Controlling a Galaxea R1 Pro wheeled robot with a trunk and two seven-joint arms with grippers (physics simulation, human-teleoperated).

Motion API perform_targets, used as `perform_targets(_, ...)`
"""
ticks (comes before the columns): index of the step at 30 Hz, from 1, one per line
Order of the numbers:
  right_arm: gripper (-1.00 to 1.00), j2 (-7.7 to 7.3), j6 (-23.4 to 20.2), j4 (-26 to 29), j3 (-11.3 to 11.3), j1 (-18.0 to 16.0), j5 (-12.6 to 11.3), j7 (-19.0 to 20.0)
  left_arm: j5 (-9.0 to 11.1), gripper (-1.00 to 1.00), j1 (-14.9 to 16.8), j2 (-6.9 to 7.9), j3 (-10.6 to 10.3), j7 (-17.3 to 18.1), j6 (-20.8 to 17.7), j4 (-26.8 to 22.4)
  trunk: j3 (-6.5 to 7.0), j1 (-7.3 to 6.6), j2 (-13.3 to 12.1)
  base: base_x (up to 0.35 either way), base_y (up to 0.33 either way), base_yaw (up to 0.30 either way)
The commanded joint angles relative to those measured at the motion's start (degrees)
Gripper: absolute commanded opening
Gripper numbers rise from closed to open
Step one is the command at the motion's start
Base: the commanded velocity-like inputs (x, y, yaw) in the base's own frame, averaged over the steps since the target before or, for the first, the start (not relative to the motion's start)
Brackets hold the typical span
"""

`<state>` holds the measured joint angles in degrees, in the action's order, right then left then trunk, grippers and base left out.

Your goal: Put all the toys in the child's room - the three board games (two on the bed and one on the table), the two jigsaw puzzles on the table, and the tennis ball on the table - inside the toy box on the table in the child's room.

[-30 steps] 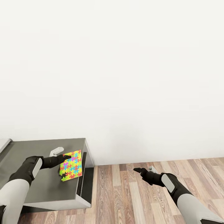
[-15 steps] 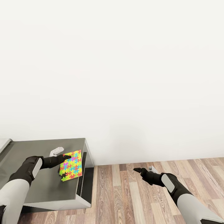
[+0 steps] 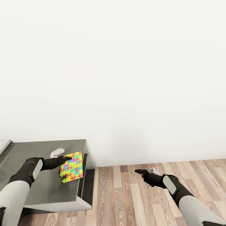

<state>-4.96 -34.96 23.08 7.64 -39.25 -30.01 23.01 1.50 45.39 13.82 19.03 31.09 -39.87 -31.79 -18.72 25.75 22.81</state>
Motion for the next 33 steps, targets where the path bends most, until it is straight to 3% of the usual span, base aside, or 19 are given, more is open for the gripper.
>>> perform_targets(1, 1.0, 0.0, -0.46, 0.03, 0.36, -0.04, -0.04, 0.09, 0.15, 1.0, 0.05, -0.02, 0.22, 0.11, -0.47, -0.03, -0.1, 0.03, 0.11, 0.0, 0.0, 0.0)
perform_targets(33, 1.0, 0.0, -0.43, 0.03, 0.36, -0.04, -0.05, 0.1, 0.15, 1.0, 0.05, -0.02, 0.22, 0.11, -0.47, -0.03, -0.1, 0.03, 0.11, 0.0, 0.015, 0.0)
